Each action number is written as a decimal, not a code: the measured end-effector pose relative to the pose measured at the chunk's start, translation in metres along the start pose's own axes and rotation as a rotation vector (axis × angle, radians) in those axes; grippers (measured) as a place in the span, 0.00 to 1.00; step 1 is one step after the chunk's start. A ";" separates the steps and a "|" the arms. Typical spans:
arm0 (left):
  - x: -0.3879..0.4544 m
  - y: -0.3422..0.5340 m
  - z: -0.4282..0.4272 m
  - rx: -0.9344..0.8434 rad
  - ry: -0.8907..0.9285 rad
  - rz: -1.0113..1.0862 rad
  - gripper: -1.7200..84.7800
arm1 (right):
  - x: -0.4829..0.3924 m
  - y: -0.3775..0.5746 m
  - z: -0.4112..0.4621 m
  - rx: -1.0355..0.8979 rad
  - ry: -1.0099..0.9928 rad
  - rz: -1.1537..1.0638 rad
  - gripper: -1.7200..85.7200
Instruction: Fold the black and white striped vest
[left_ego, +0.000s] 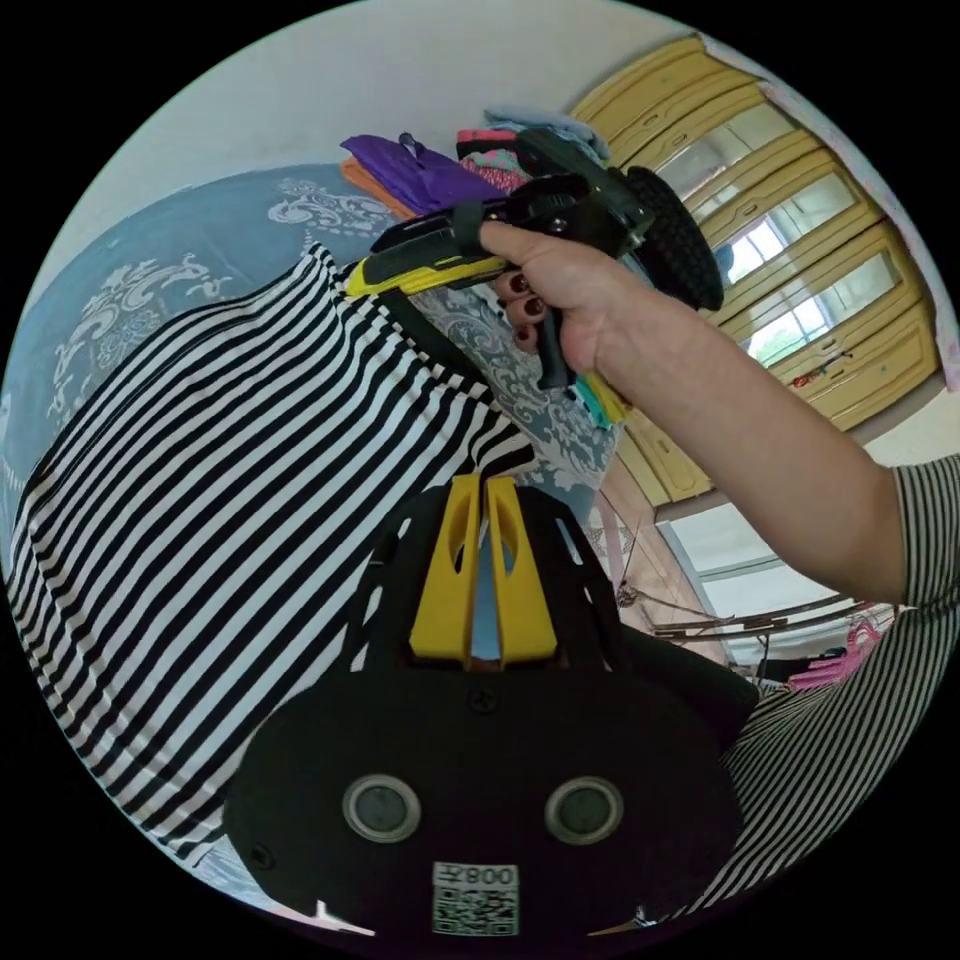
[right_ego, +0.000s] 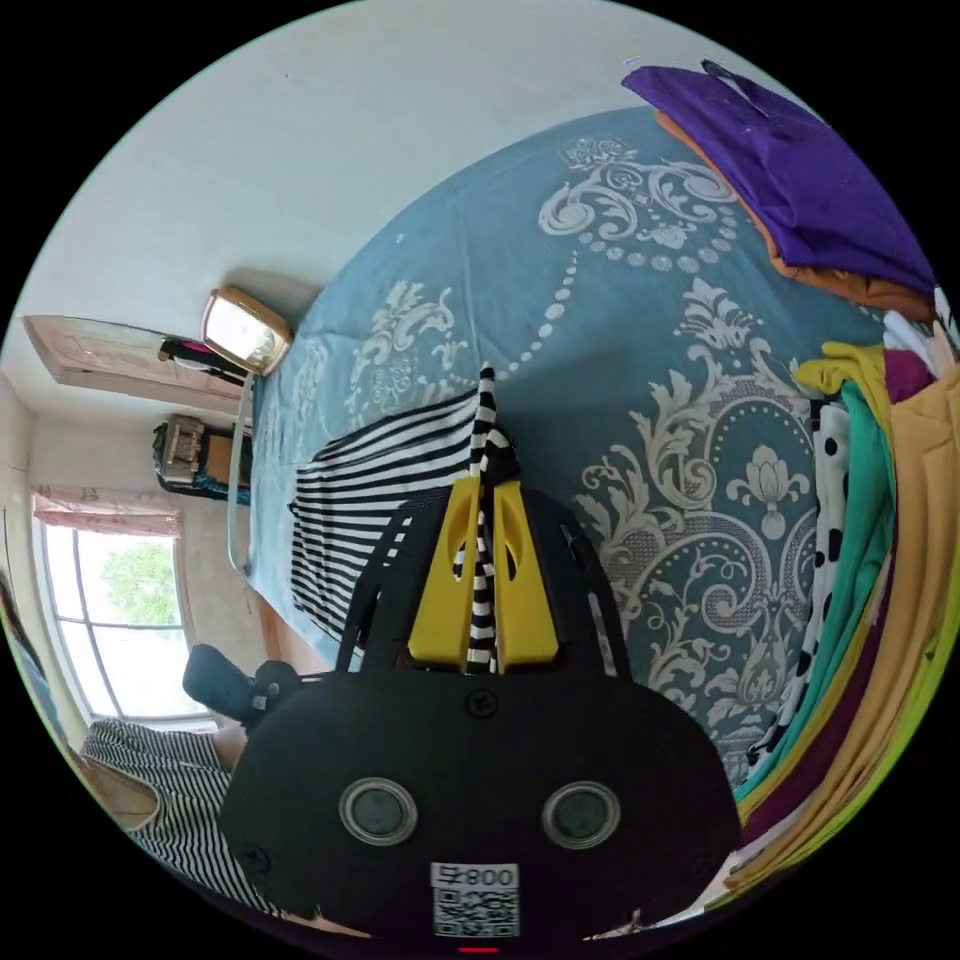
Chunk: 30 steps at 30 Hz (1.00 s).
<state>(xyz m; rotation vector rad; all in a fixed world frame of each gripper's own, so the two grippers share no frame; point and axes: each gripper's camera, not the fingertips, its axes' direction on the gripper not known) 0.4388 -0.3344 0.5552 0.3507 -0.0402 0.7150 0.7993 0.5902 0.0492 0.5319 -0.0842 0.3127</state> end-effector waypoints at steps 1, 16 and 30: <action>-0.003 0.005 -0.012 0.022 0.006 -0.006 0.03 | -0.010 -0.001 -0.004 0.009 -0.017 -0.009 0.04; -0.166 0.237 -0.306 0.479 0.069 -0.554 0.03 | -0.310 -0.029 0.054 -0.051 -0.226 -0.293 0.04; -0.268 0.400 -0.448 0.672 0.240 -0.881 0.03 | -0.490 -0.041 0.152 -0.261 -0.127 -0.332 0.04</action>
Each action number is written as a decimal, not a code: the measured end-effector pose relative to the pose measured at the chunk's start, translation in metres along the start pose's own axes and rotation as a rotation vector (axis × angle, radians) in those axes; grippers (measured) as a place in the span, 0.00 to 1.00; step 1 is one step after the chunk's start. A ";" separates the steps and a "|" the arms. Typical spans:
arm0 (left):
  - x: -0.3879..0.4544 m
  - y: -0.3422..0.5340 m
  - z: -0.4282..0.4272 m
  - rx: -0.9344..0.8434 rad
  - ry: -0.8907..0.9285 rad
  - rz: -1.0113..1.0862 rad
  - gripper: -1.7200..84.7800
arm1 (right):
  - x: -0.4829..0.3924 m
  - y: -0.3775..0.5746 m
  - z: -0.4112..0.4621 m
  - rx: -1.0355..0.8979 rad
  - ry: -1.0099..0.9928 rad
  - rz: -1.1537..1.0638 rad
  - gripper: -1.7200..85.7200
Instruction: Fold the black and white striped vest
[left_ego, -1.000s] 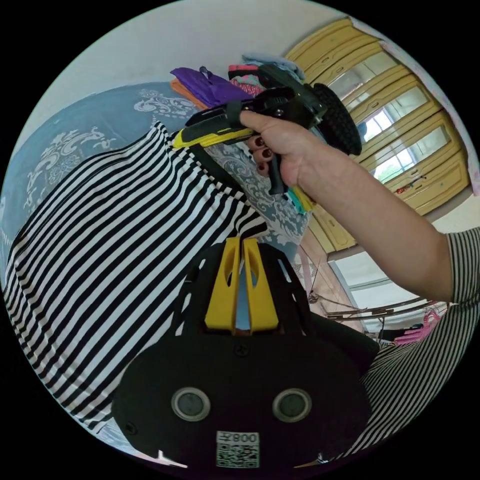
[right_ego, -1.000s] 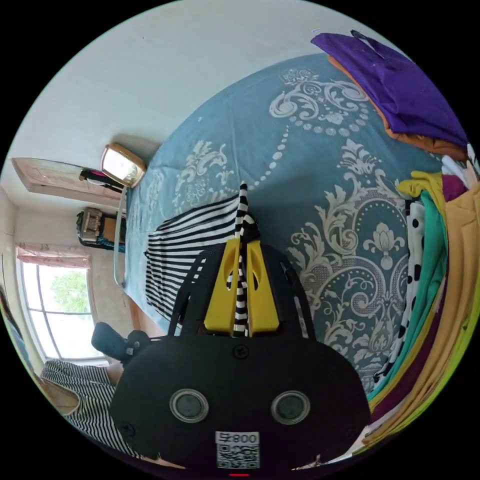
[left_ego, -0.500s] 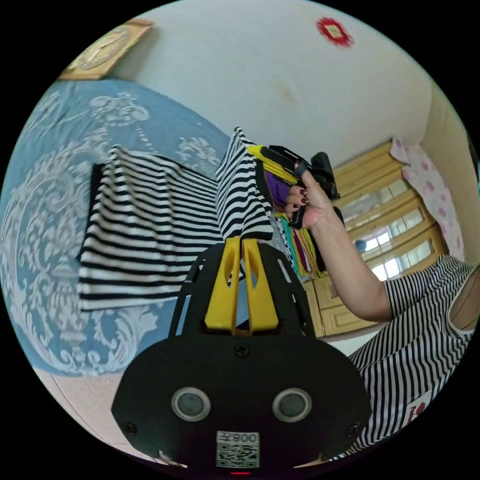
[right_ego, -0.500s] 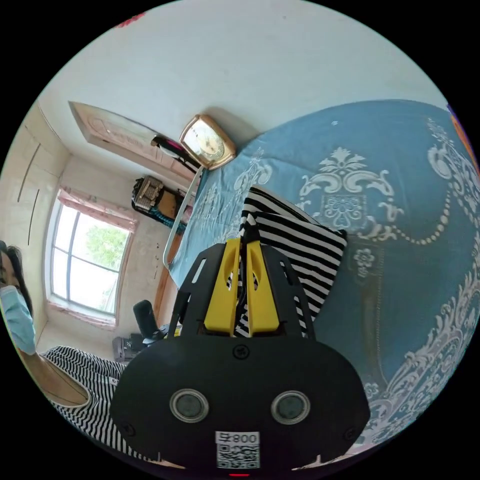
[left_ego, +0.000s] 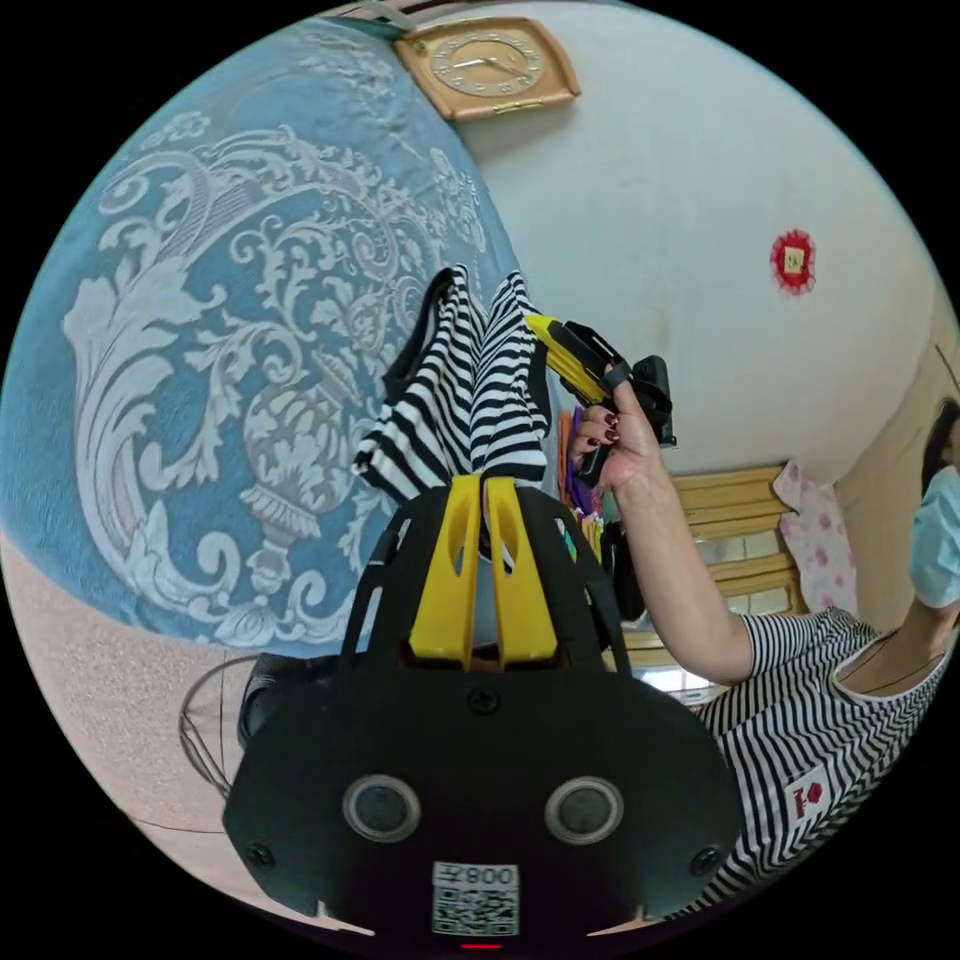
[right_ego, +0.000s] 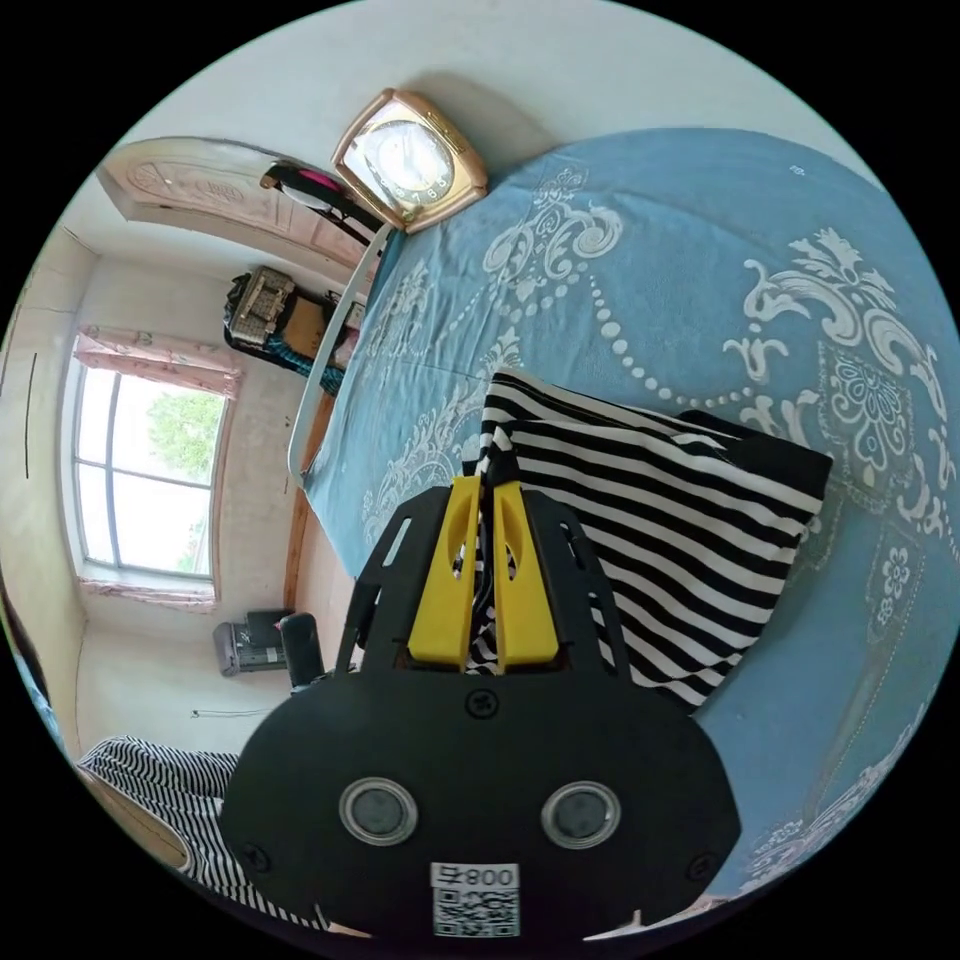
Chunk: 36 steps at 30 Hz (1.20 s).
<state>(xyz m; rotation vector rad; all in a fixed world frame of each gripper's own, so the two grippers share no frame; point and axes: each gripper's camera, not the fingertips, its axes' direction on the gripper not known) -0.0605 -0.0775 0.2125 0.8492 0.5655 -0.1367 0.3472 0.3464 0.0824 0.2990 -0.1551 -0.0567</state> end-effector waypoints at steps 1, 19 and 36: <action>-0.002 -0.003 -0.007 0.003 -0.001 -0.007 0.03 | -0.004 -0.003 0.003 -0.006 0.000 0.002 0.04; -0.029 -0.037 -0.175 0.145 0.052 -0.158 0.02 | -0.127 -0.036 0.019 -0.020 -0.098 -0.021 0.05; 0.053 -0.068 -0.183 -0.037 -0.321 0.152 0.02 | -0.229 0.059 0.042 -0.235 -0.087 -0.208 0.03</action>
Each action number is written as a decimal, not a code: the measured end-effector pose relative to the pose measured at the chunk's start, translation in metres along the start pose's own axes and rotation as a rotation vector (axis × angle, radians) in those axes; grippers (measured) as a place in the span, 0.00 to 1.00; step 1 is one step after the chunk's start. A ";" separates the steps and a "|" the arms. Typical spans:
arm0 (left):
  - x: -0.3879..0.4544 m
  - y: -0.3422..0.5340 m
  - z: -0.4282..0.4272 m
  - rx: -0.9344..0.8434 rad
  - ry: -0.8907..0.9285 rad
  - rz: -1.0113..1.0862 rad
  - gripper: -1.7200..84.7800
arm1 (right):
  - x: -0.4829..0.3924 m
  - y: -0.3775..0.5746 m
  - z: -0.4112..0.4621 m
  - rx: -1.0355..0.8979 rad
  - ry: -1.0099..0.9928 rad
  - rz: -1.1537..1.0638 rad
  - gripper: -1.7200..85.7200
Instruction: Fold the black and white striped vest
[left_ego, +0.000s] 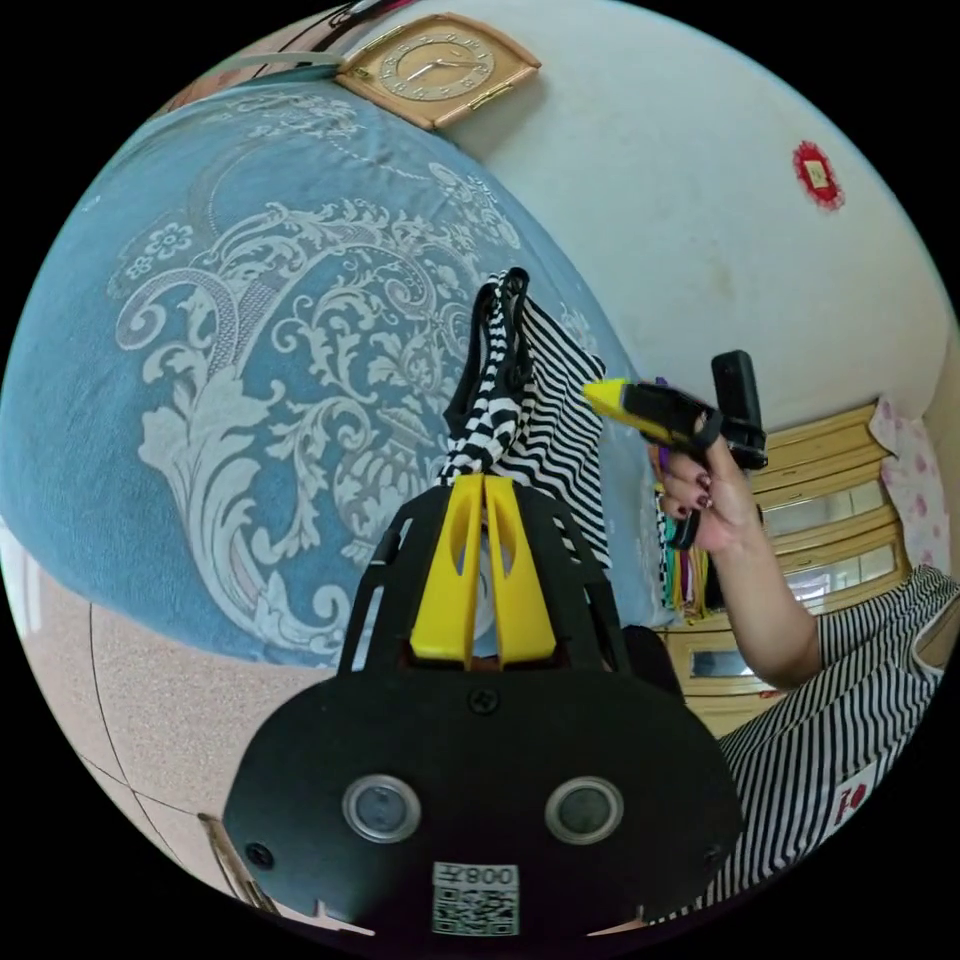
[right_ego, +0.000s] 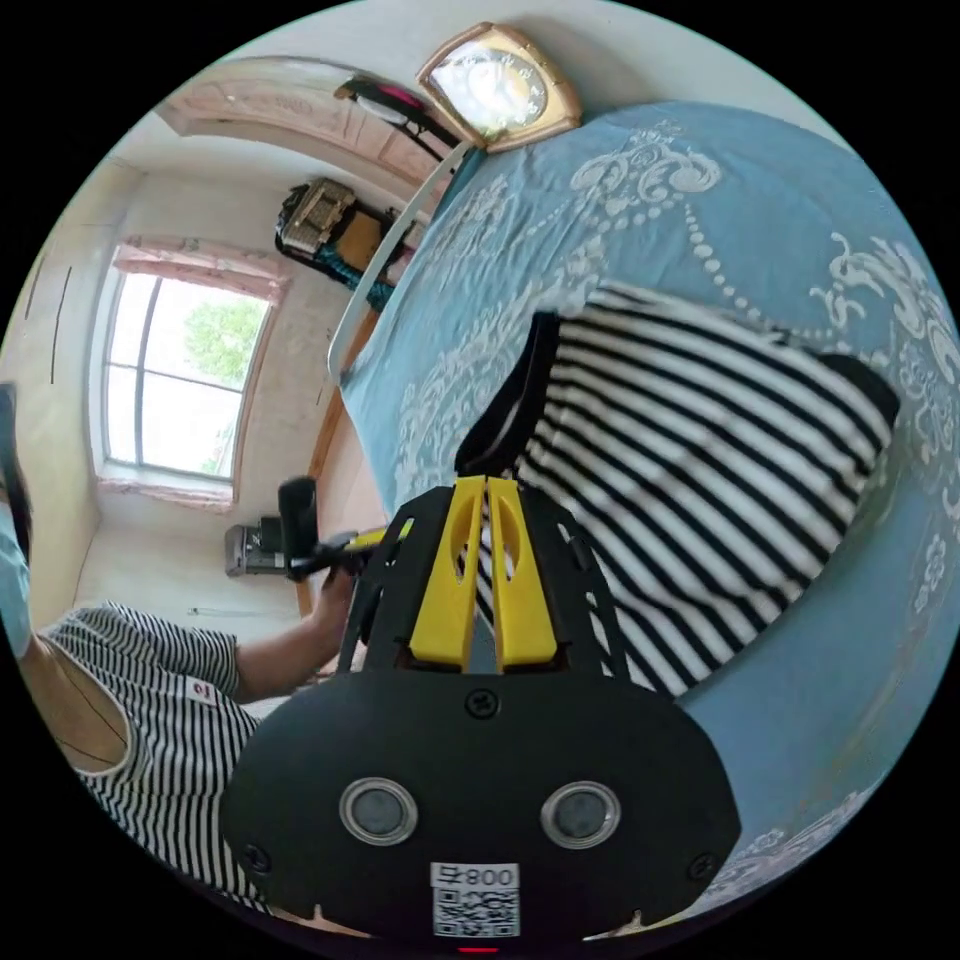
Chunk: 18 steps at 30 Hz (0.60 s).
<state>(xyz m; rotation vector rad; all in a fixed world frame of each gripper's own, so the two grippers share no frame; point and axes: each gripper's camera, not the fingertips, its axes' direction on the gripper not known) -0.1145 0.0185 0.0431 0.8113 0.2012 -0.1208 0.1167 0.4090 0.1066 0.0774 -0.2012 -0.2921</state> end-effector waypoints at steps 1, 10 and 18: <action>0.000 0.001 -0.001 0.001 0.004 -0.006 0.02 | -0.004 0.003 0.009 -0.026 0.003 -0.009 0.03; 0.022 -0.001 -0.010 -0.012 -0.044 0.024 0.02 | -0.061 0.035 0.081 -0.113 0.175 -0.124 0.02; 0.030 0.008 0.001 0.006 0.004 -0.001 0.02 | -0.105 0.073 0.109 -0.025 0.342 -0.245 0.03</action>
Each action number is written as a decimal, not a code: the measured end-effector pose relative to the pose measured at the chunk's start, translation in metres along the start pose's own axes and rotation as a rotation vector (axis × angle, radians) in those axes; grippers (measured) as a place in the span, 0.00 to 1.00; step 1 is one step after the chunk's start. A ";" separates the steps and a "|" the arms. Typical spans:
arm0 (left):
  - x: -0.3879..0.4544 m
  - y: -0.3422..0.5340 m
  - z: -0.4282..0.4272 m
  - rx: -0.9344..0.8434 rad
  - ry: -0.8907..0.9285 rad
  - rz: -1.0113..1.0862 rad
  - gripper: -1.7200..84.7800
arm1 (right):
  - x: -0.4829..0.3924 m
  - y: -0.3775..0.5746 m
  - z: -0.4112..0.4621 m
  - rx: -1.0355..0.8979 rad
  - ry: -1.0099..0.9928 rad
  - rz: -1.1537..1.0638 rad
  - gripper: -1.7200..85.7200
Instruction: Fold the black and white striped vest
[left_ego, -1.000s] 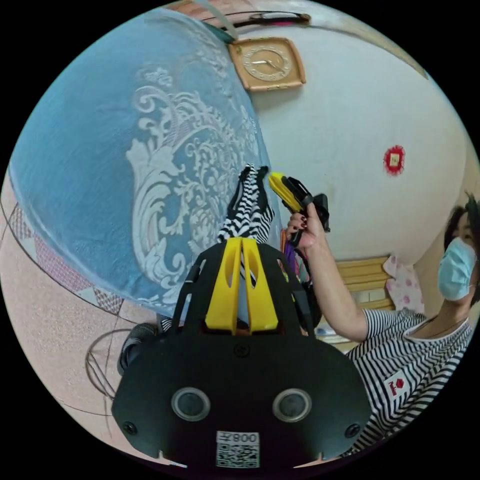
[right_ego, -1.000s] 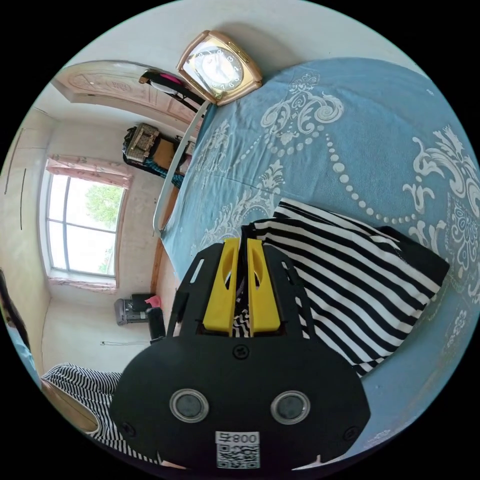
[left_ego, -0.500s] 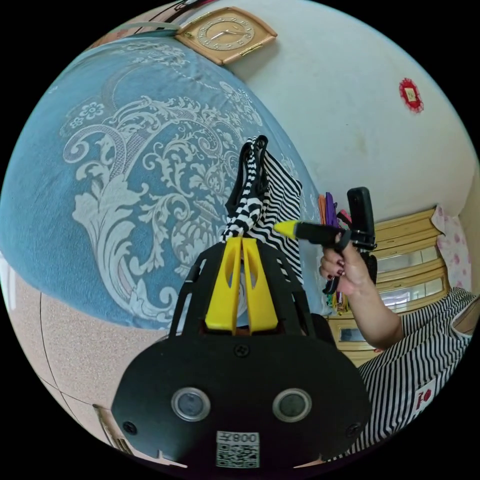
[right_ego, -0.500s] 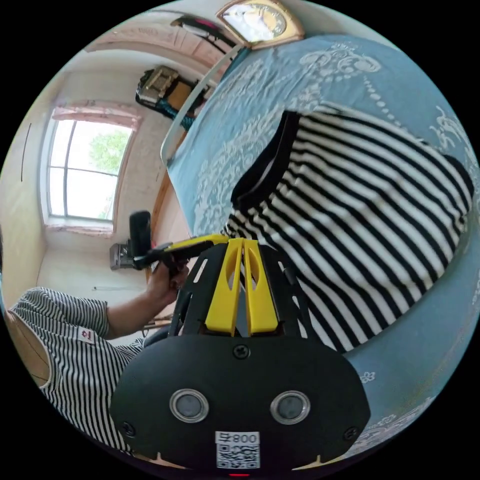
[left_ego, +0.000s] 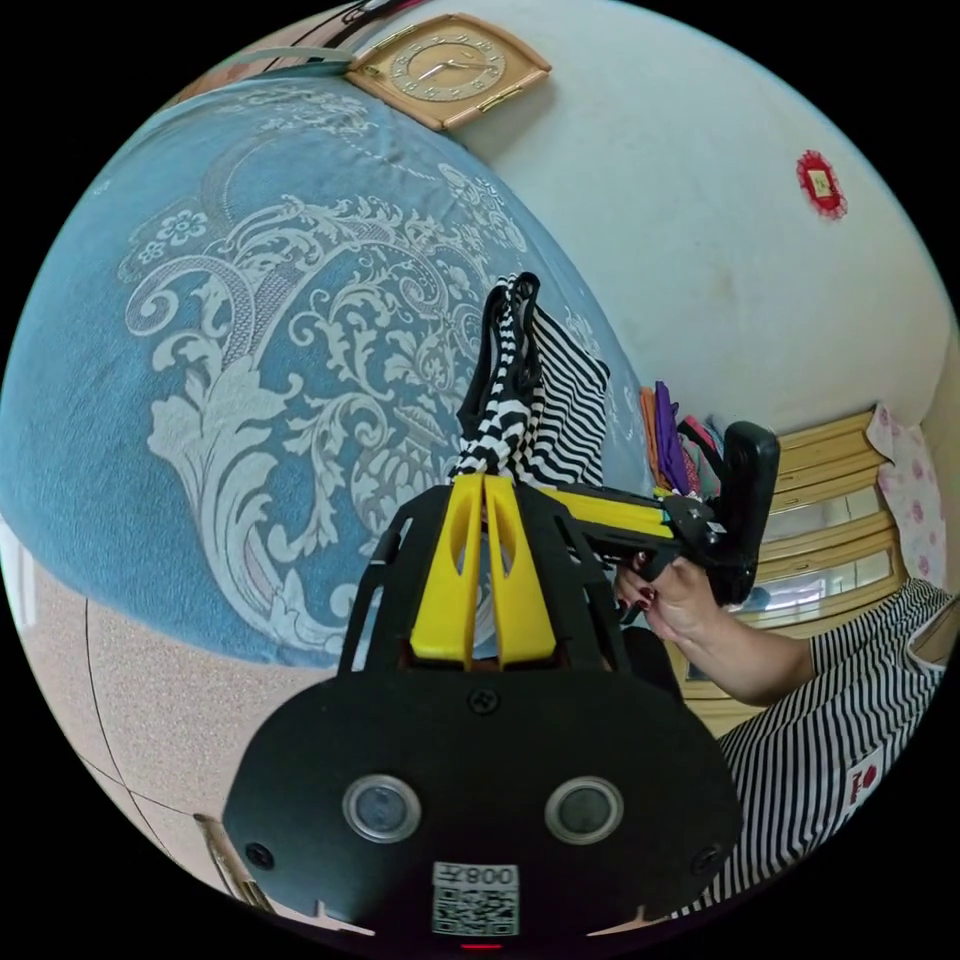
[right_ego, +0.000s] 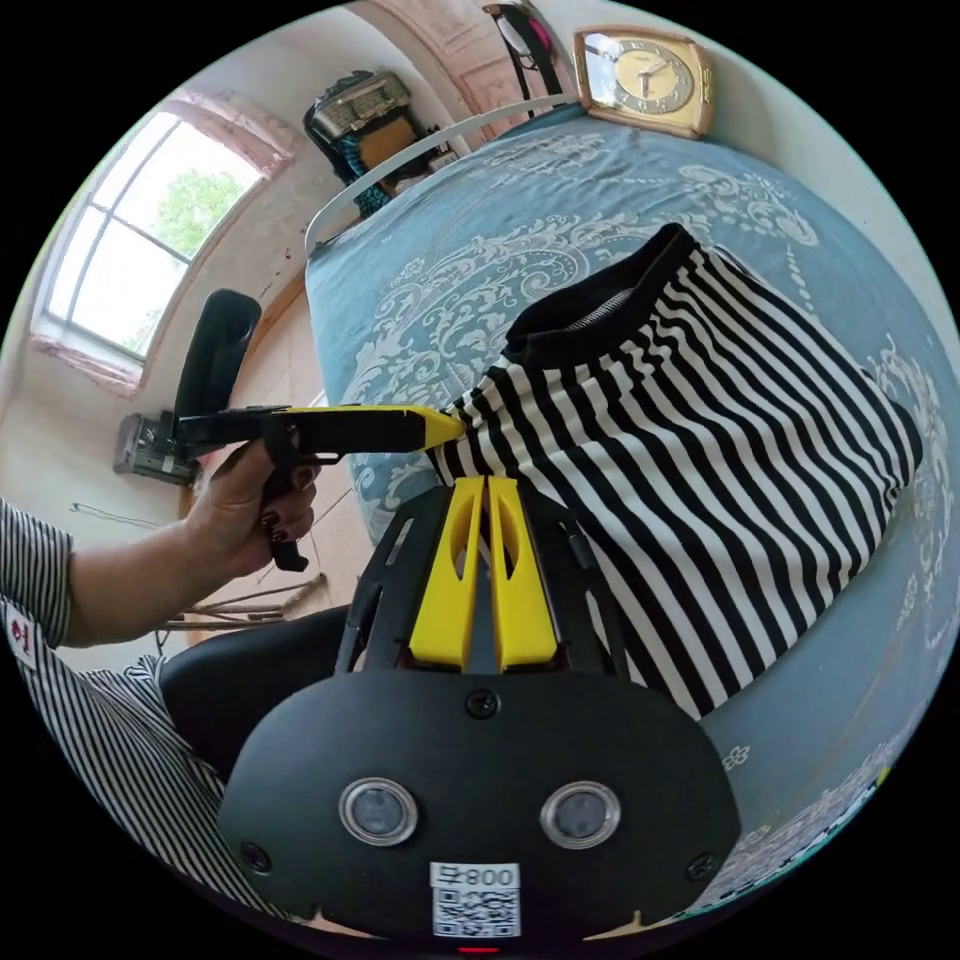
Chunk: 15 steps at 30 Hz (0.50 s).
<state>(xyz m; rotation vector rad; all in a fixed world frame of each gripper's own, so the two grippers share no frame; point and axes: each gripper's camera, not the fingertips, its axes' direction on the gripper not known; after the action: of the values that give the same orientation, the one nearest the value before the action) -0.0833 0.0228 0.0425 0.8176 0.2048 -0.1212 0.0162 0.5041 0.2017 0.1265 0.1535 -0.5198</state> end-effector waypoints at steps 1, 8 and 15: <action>0.001 0.001 0.001 0.000 0.003 -0.001 0.02 | -0.002 0.002 0.001 0.007 0.001 0.005 0.03; 0.029 -0.003 0.015 -0.087 -0.058 0.018 0.02 | -0.009 0.011 0.011 -0.059 -0.037 0.057 0.02; 0.083 0.007 0.010 -0.004 -0.073 0.082 0.02 | 0.000 0.062 -0.032 0.038 -0.099 0.161 0.02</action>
<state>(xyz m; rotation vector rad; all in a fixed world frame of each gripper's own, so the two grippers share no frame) -0.0002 0.0179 0.0358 0.8151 0.1024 -0.0731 0.0435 0.5625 0.1758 0.1484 0.0362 -0.3672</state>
